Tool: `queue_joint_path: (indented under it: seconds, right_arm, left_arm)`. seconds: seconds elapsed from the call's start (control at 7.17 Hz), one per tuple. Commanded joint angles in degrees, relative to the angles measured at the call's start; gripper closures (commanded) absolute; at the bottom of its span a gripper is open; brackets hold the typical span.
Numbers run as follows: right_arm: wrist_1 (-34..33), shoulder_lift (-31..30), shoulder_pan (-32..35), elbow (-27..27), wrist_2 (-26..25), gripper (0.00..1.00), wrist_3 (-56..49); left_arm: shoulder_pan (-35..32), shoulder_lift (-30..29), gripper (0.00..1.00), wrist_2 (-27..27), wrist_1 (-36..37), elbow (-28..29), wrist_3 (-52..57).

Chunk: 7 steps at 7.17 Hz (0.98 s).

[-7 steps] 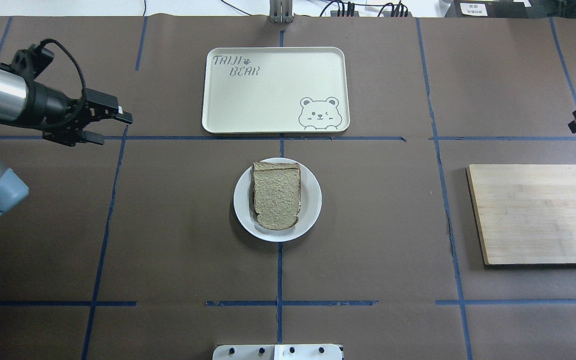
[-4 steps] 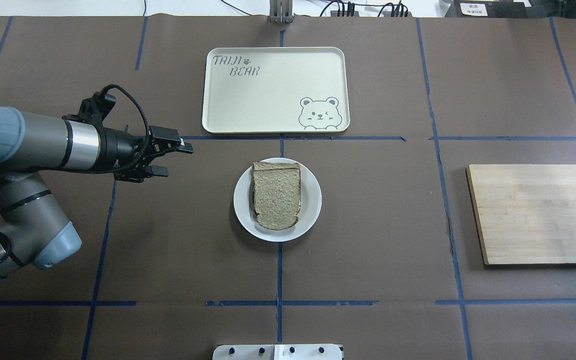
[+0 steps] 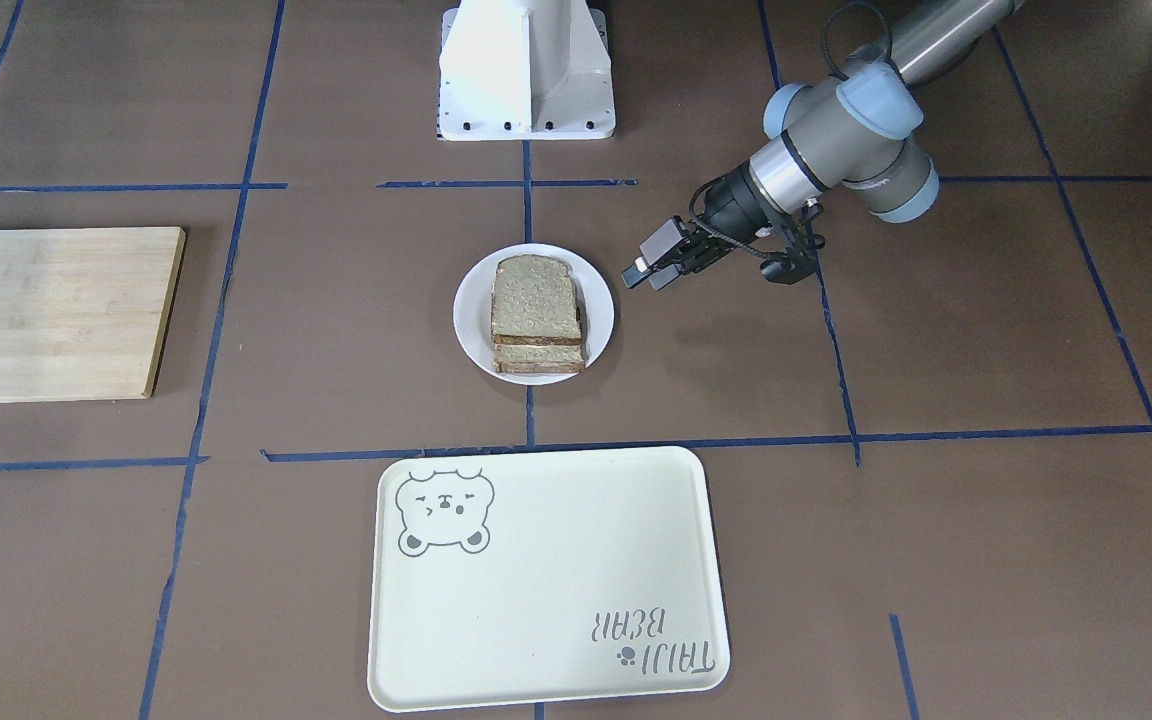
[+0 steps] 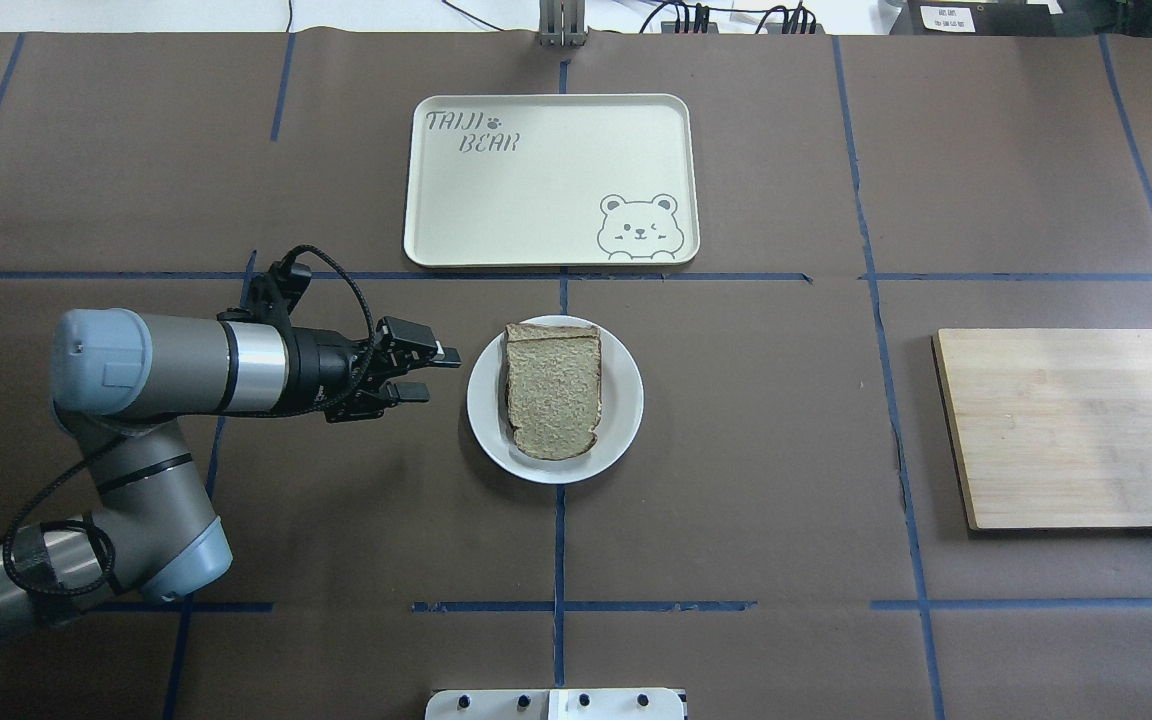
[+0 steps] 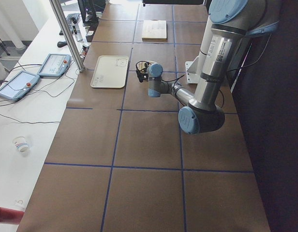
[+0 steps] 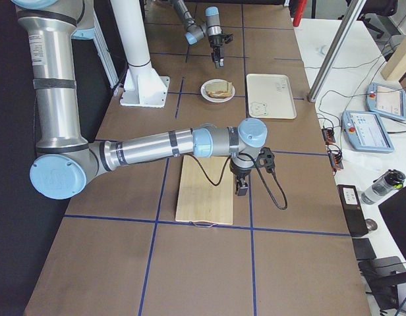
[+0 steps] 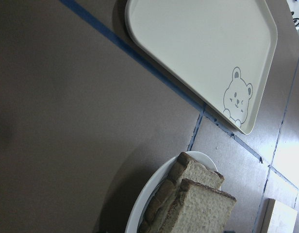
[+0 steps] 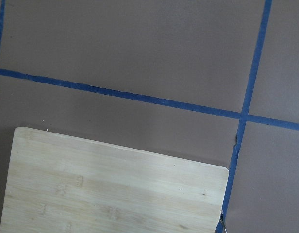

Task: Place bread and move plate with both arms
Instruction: 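Move the left gripper to the plate rim nearest it and grip it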

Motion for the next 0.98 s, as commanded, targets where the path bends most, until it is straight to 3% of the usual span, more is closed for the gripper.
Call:
queue_joint_path:
  seconds: [0.0, 0.14, 0.84]
  right_arm:
    - [0.2, -0.23, 0.2, -0.19, 0.02, 0.0, 0.03]
    - [0.2, -0.31, 0.29, -0.19, 0.11, 0.0, 0.11]
    - [0.12, -0.4, 1.17, -0.19, 1.78, 0.0, 0.11]
  left_arm:
    - [1.98, -2.01, 0.33, 1.5, -1.17, 4.51, -0.17]
    - [3.12, -2.45, 0.33, 3.68, -1.17, 5.84, -0.17]
    - [4.18, -4.3, 0.37, 3.79, -0.82, 7.25, -0.17]
